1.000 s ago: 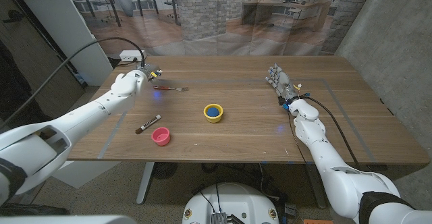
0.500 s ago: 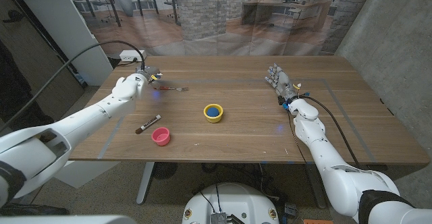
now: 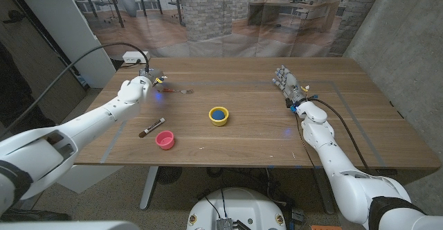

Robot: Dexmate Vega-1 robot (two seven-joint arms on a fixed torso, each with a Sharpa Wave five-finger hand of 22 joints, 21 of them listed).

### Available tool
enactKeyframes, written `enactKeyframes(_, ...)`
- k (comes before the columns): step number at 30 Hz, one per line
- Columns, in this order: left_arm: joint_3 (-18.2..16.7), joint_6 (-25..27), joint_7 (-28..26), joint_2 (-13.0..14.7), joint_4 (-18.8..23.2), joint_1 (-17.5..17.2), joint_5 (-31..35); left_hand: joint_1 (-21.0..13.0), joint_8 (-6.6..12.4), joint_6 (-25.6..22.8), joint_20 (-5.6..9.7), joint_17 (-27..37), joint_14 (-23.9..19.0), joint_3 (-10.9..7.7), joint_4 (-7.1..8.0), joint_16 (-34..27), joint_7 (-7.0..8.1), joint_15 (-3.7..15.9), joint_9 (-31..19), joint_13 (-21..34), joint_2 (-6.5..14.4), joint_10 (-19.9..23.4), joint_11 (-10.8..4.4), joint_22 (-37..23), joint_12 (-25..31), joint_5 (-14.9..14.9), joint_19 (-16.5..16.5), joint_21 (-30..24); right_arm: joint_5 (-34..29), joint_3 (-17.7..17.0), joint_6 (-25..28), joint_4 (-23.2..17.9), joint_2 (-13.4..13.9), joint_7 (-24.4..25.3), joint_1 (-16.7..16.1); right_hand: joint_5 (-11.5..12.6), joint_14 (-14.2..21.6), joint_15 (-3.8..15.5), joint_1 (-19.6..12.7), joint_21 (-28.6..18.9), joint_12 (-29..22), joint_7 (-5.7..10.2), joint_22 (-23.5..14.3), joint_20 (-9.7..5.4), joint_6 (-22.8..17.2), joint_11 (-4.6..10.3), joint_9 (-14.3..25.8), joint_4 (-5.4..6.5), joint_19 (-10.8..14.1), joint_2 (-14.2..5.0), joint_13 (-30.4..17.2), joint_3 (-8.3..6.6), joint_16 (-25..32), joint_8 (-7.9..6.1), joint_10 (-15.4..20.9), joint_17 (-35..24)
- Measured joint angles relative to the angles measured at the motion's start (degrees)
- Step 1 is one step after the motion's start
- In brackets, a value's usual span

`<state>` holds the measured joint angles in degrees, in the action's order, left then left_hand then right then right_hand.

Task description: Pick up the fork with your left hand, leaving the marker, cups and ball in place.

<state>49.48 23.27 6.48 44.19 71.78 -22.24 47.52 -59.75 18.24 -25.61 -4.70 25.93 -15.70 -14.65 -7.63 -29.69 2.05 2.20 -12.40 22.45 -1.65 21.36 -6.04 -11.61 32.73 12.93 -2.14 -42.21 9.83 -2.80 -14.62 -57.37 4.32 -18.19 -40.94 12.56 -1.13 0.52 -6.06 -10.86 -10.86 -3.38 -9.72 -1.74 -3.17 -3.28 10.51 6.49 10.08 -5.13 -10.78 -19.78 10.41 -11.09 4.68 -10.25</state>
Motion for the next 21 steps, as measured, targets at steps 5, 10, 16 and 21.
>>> enactKeyframes(5,0.6,-0.3,-0.7,-0.7,-1.3,0.6,-0.1,0.2,0.22,-0.3,0.00,0.0,-0.2,0.05,0.05,0.0,0.31,0.19,0.0,0.0,0.2,0.3,0.30,0.0,0.4,0.0,0.0,-0.4,-0.1,0.0,0.3,-0.7,0.1,0.3,-0.4,0.0,0.0,0.00,0.2,0.0,0.0,0.00,0.0,0.00,0.0,0.00,0.0,0.00,0.0,0.22,0.0,0.00,0.0,0.00,0.0,0.0)
enactKeyframes(10,1.2,-0.5,-1.3,-1.2,-2.4,1.2,-0.4,0.3,0.22,-0.8,0.00,0.0,-0.2,0.05,0.05,0.0,0.22,0.19,0.0,0.3,0.3,0.7,0.28,0.0,0.4,0.0,0.0,-0.4,-0.2,-0.1,0.5,-1.4,0.2,0.4,-0.8,0.0,0.0,0.00,0.2,0.0,0.0,0.00,0.0,0.00,0.0,0.00,0.0,0.00,0.0,0.22,0.0,0.00,0.0,0.00,0.0,0.0)
enactKeyframes(16,1.8,-0.8,-1.8,-1.6,-3.2,1.6,-0.9,0.3,0.62,-1.1,0.02,-0.2,-0.8,0.05,0.05,0.0,0.52,0.15,0.0,0.3,0.3,1.0,0.20,0.0,0.8,0.0,0.0,-0.6,-0.2,-0.1,0.7,-1.8,0.2,0.6,-1.0,0.0,0.0,0.00,0.2,0.0,0.0,0.00,0.0,0.00,0.0,0.00,0.0,0.00,0.0,0.22,0.0,0.00,0.0,0.00,0.0,0.0)
enactKeyframes(21,2.3,-0.8,-2.0,-1.8,-3.6,1.8,-1.1,0.3,0.62,-1.1,0.30,-0.2,-0.8,0.29,-0.20,0.0,0.51,0.15,0.0,0.6,0.3,1.0,0.20,0.0,0.9,0.0,-0.3,-0.6,-0.2,-0.1,0.7,-2.0,0.3,0.6,-1.1,0.0,0.0,0.00,0.2,0.0,0.0,0.00,0.0,0.00,0.0,0.00,0.0,0.00,0.0,0.22,0.0,0.00,0.0,0.00,0.0,0.0)
